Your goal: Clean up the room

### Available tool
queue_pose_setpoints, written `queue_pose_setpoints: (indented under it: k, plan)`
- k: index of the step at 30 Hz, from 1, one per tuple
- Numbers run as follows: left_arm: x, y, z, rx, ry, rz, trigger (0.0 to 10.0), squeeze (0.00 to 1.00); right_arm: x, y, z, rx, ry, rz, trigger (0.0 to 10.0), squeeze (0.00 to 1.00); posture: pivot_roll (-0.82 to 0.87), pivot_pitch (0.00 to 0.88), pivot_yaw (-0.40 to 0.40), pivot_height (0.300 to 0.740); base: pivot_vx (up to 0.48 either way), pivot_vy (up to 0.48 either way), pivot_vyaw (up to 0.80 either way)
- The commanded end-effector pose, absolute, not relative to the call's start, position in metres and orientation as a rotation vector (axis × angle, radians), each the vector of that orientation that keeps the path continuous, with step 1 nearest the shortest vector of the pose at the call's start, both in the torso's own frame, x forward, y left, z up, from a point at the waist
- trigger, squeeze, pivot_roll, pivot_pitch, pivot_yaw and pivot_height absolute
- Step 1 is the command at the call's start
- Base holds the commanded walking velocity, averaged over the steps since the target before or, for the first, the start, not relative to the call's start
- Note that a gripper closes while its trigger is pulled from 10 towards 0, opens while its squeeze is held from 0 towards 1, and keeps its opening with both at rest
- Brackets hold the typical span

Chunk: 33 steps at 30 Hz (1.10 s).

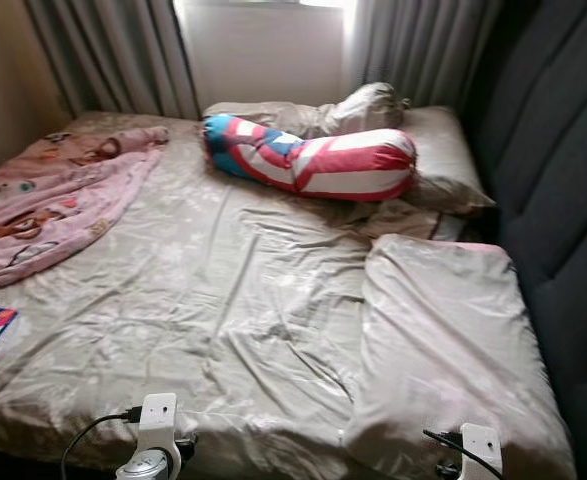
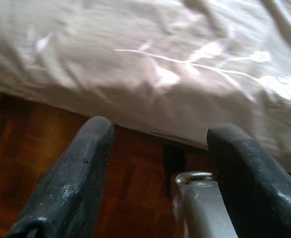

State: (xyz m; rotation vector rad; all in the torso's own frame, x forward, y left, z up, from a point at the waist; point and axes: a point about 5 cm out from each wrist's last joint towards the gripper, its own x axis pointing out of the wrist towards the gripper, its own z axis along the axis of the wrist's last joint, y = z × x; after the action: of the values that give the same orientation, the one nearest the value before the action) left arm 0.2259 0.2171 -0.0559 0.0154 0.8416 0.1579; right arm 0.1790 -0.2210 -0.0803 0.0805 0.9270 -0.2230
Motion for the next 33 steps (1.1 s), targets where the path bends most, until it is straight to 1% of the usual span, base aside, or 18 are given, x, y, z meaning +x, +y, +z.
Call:
queue_pose_setpoints:
  k: [1, 21, 33]
  plan:
    - [0.2221, 0.2191, -0.0583, 0.028, 0.865, 0.167, 10.0, 0.00, 0.1776, -0.2200, -0.0812, 0.077, 0.936, -0.215, 10.0, 0.00, -0.08, 0.037, -0.033, 0.740, 0.000, 0.450, 0.00]
    - [0.2221, 0.2192, -0.0582, 0.028, 0.866, 0.167, 10.0, 0.00, 0.1787, -0.2191, -0.0808, 0.045, 0.939, -0.184, 10.0, 0.00, -0.08, 0.042, -0.033, 0.740, 0.000, 0.449, 0.00]
    - [0.2226, 0.2191, -0.0579, 0.028, 0.865, 0.167, 10.0, 0.00, 0.1794, -0.2192, -0.0805, 0.046, 0.934, -0.183, 10.0, 0.00, -0.08, 0.049, -0.032, 0.740, 0.000, 0.441, 0.68]
